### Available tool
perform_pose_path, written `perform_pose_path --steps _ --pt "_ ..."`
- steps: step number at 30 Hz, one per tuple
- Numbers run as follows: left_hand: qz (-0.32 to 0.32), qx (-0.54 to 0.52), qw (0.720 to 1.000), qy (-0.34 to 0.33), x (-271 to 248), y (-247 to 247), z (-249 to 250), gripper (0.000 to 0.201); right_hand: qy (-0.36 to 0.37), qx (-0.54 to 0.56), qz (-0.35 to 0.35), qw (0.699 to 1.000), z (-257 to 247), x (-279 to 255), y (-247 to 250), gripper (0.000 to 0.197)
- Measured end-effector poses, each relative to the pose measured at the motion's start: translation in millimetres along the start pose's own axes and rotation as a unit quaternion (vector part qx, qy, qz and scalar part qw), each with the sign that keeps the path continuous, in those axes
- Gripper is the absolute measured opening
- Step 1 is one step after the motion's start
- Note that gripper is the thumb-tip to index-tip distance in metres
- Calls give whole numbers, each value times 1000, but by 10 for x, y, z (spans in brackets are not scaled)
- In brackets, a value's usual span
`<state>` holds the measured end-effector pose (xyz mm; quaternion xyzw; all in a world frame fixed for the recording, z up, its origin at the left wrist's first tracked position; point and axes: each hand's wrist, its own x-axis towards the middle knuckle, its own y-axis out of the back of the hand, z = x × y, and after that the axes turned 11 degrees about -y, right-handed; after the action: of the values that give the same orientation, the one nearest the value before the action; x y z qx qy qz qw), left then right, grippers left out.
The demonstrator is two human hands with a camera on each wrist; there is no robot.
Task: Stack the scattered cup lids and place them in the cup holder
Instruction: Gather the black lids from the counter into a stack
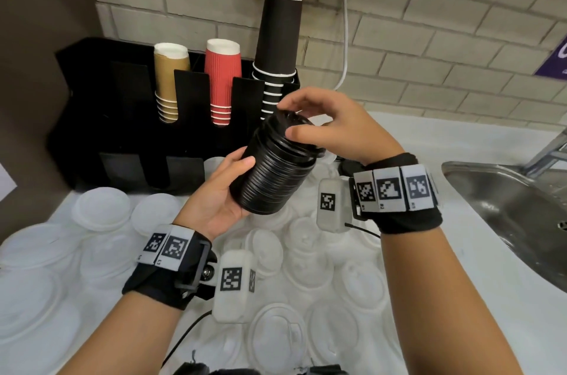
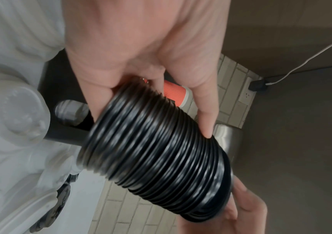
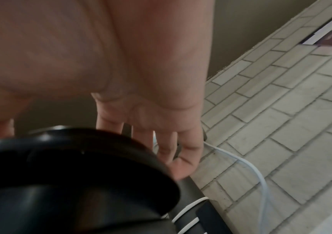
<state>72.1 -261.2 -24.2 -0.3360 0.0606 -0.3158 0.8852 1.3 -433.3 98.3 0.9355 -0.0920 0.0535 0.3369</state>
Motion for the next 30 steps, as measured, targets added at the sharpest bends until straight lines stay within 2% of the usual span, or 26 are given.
perform_pose_path --steps 5,12,16,21,26,30 --pt "7 -4 1000 7 -3 -7 -9 58 4 -18 -31 999 -48 37 -33 30" --pt "8 -29 999 11 -1 -3 -34 58 14 -25 -41 999 -48 47 -29 32" --pt "5 -53 998 20 -8 -30 -50 51 13 -26 -30 999 -29 43 -22 34" --pt "9 -61 998 24 -7 -60 -59 52 14 -20 -25 999 -4 29 -14 34" --pt "-3 -59 998 34 -3 -80 -56 74 14 -23 -19 999 2 27 14 37" --pt "-11 -70 997 36 5 -94 -48 64 35 -6 -25 999 4 21 -10 39"
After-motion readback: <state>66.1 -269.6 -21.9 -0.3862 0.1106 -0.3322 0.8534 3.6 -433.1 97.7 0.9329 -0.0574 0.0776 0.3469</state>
